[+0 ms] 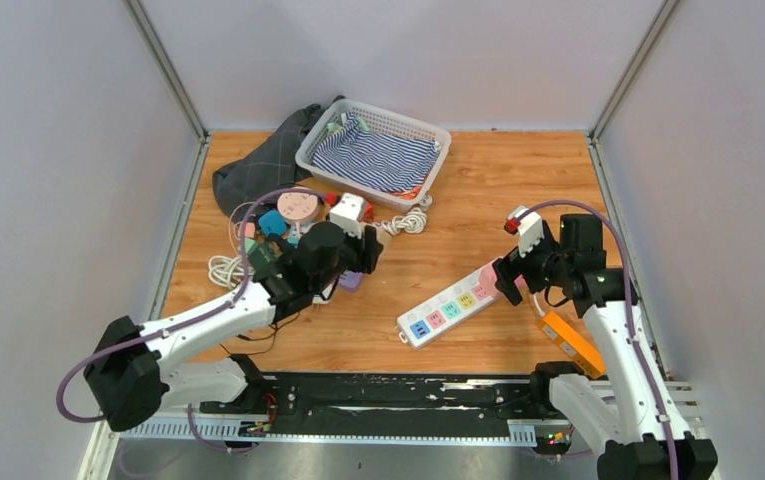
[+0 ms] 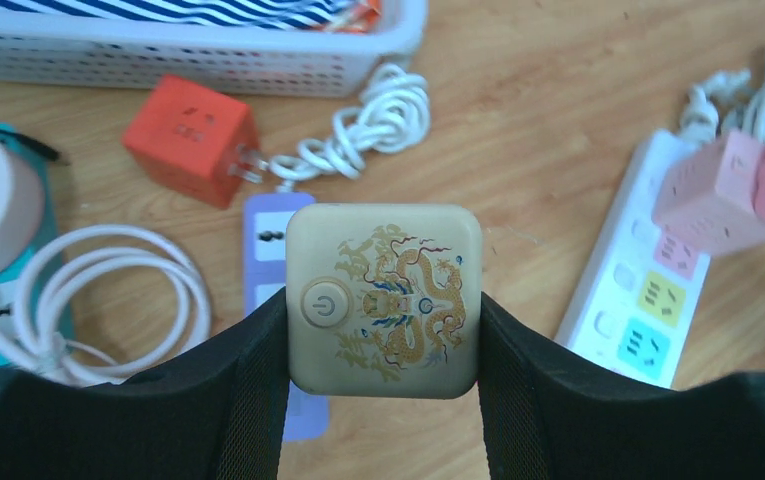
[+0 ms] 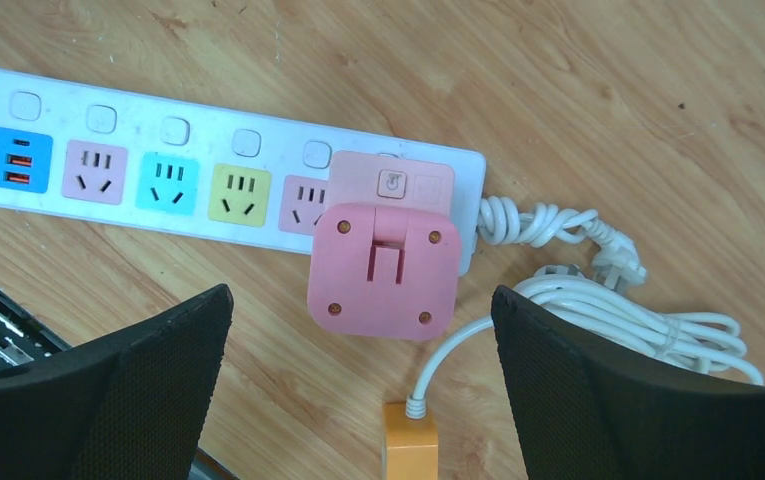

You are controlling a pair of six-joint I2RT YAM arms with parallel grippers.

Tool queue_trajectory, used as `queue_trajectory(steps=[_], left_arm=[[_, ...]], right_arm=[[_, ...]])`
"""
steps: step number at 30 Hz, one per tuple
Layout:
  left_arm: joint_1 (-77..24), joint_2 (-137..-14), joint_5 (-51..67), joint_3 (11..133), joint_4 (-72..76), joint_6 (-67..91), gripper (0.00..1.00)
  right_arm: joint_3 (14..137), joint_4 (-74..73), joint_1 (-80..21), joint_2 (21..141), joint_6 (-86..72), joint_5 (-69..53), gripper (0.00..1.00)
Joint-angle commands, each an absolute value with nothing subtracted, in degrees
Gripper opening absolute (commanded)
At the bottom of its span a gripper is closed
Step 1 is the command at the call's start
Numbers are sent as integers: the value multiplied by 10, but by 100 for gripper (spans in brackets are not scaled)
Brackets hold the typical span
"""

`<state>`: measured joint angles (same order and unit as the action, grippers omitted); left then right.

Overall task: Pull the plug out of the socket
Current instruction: Place the plug at the center of the board.

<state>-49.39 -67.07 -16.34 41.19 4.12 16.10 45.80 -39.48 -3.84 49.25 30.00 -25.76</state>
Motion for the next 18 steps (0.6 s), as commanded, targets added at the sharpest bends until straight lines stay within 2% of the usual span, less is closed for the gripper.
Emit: queue_trajectory(steps=[1,8,13,18], left_arm=[[-426,-635,-147,405,61,228,0],[-267,-688,18,430,61,305,0],[-232,-742,73,454,59,325,0],[-219,-769,69,472,49,347,0]], right_arm=[[452,-400,-33,464,312,-249,100],[441,-372,-20,446,301,-204,100],[439,-370,-18,449,301,-205,100],[437,-370,-16,456,302,-204,100]])
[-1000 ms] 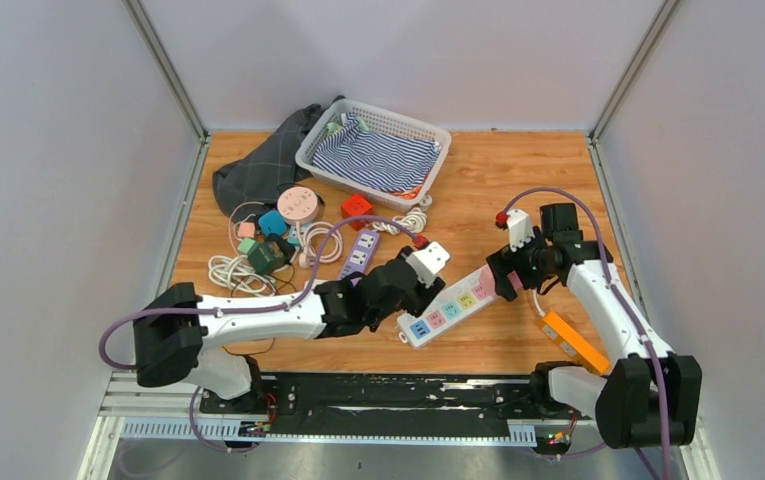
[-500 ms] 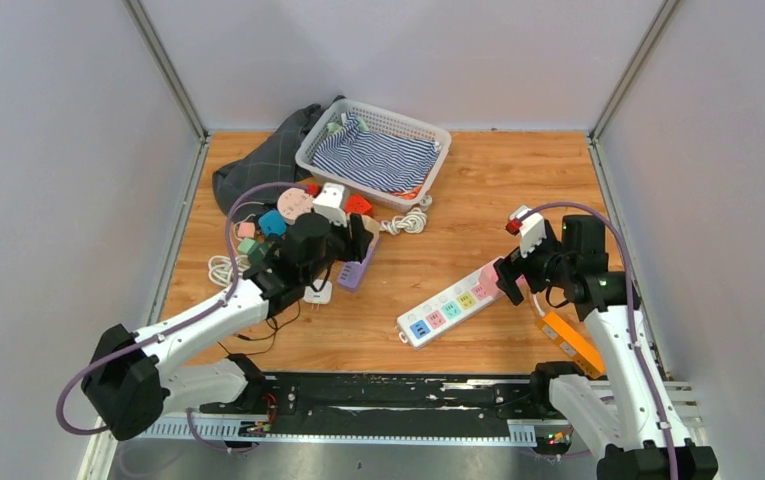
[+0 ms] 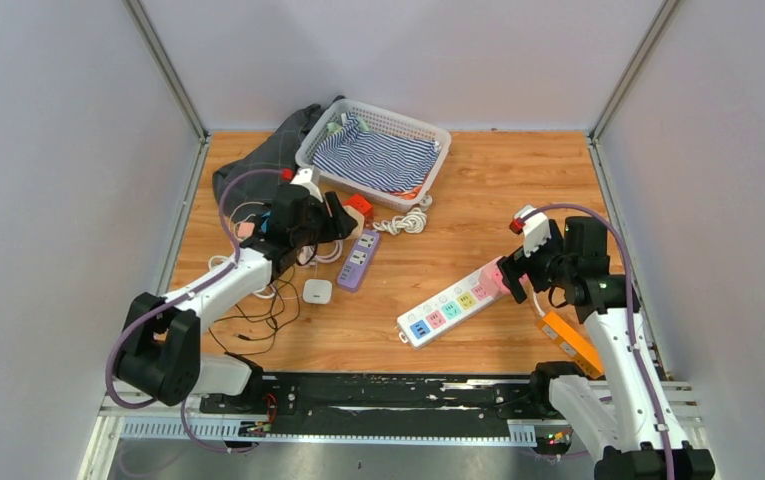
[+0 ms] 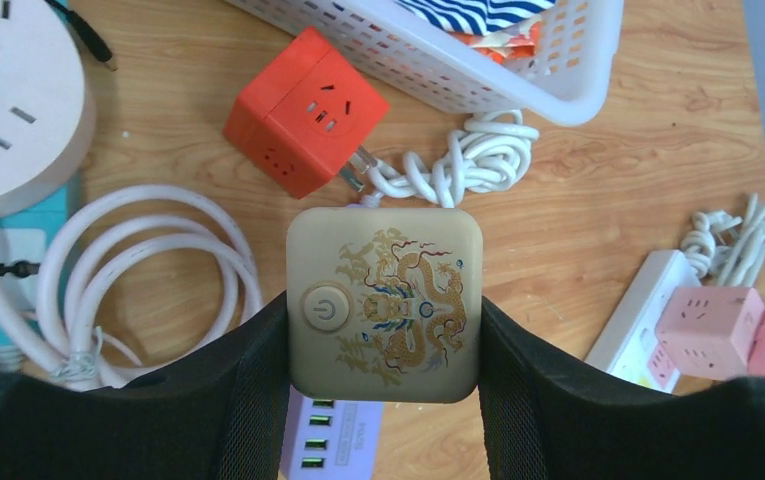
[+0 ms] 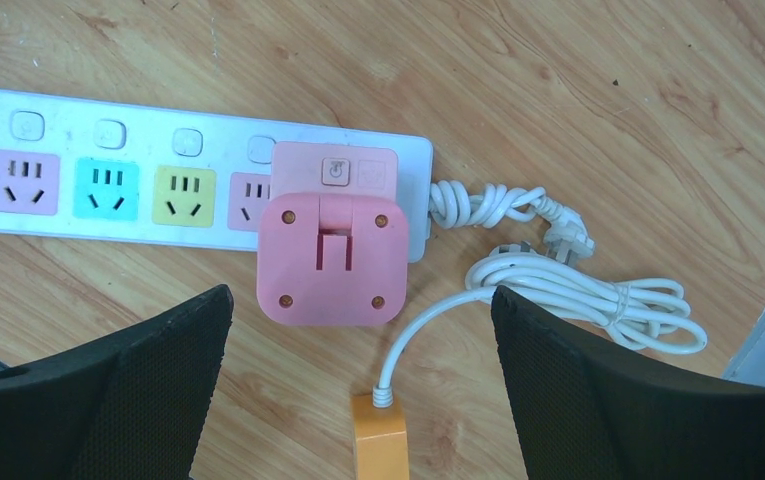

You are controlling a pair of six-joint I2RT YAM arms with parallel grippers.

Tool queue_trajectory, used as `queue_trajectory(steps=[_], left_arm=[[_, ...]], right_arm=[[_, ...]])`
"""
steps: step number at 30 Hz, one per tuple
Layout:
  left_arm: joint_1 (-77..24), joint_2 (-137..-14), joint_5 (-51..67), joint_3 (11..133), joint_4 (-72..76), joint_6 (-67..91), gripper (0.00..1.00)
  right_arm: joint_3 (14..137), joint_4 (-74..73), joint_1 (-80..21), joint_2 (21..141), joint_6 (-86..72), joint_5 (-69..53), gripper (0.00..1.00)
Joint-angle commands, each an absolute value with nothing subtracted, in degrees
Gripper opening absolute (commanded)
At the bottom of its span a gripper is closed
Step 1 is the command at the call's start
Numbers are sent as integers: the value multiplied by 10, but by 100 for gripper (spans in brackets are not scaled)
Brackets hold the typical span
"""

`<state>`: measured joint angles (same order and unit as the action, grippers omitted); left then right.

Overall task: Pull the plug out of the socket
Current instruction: Place the plug at the center of the board.

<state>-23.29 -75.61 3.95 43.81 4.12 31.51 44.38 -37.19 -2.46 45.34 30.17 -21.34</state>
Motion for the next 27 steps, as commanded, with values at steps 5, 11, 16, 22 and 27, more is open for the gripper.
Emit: queue_trajectory(steps=[5,11,16,22,27], left_arm=[[-213,-845,-24,581,-151,391,1],[-194,-951,38,660,-251,408,0],[-182,-960,54,659,-255,423,7],[-178,-946,54,642,-242,426,77],[-178,-920,49,625,-226,420,84]], right_arm=[[436,-369,-16,455,302,-207,100],[435,-370,-12,455,302,-208,100],[434,-370,-9,455,303,-211,100],[434,-370,-9,457,303,-215,100],[433,-371,-9,458,304,-217,100]])
